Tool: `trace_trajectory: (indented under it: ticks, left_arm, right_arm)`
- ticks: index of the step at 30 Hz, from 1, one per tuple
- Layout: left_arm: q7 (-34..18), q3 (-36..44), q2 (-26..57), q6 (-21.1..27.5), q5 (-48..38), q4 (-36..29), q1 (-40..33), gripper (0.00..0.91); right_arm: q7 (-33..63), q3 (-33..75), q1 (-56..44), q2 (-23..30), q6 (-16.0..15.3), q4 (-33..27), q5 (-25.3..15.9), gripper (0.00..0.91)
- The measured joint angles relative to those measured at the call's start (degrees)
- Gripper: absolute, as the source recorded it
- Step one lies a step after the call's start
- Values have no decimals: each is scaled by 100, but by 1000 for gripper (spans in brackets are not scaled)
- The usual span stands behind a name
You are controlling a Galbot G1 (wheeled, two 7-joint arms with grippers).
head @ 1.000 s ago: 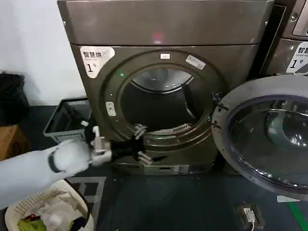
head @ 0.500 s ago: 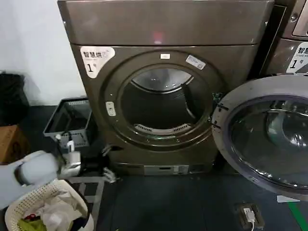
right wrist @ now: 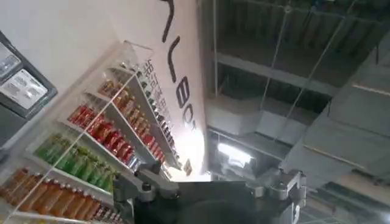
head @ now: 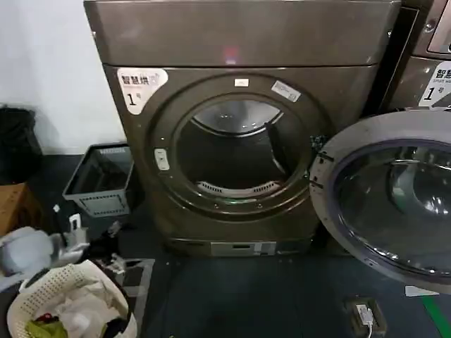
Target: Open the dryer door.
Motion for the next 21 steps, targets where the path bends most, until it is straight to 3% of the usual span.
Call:
trace_trajectory:
  ticks: [12, 21]
  left_arm:
    - [232, 61, 669, -511, 322, 489, 371, 907]
    - [-13, -882, 1169, -902, 479, 645, 1820, 907]
  right_arm:
    - [25, -43, 119, -106, 13, -193, -109, 907]
    - [2, -37, 183, -109, 84, -288, -166, 907]
